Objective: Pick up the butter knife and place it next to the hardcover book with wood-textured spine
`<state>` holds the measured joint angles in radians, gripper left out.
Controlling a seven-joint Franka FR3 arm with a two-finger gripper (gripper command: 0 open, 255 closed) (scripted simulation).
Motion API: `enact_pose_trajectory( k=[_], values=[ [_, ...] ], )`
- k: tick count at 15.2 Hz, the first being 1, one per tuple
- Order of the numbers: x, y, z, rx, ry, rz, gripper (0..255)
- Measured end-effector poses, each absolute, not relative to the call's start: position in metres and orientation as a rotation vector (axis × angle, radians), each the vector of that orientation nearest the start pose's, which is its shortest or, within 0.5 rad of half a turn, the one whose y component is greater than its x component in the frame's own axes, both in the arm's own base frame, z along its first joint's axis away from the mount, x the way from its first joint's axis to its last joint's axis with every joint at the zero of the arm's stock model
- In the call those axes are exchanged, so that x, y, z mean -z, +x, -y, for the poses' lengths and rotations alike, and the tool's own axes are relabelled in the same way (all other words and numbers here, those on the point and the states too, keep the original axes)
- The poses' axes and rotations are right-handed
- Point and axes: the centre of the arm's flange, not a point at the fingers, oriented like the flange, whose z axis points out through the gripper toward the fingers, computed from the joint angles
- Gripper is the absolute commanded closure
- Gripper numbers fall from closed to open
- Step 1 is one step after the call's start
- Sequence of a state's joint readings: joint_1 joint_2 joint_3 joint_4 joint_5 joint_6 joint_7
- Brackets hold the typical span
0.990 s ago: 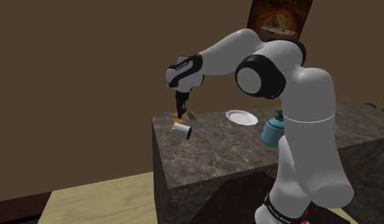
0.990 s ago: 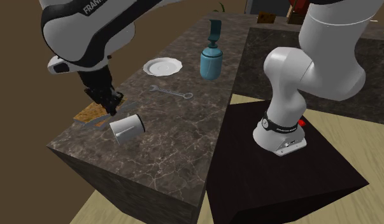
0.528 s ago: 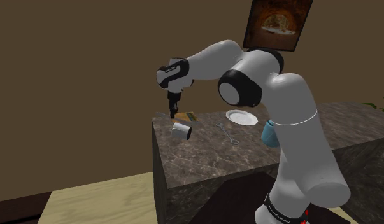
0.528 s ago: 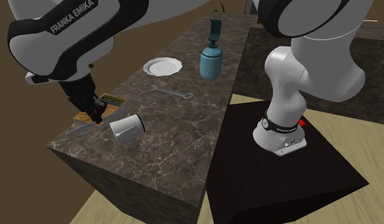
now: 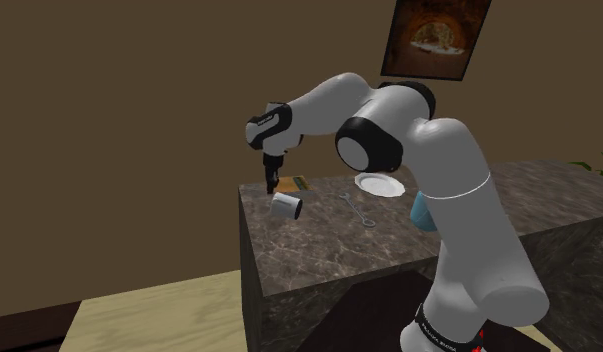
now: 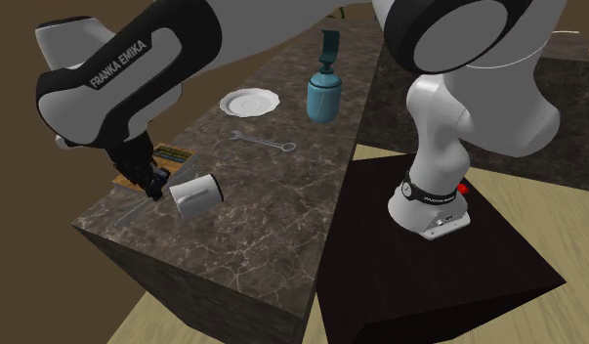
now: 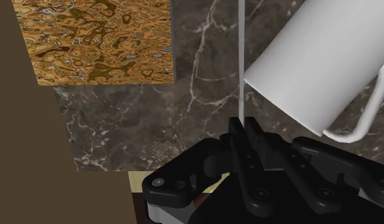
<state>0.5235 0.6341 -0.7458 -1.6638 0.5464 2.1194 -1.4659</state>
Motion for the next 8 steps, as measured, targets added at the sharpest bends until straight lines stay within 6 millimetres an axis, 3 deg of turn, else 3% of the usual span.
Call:
enact_pose_trajectory(
  k=[5,8],
  values=[
    [-0.284,0.671,0.06,0.073,-2.692,1.572,255],
    [-0.279,0.671,0.058,0.072,-2.692,1.572,255]
  ],
)
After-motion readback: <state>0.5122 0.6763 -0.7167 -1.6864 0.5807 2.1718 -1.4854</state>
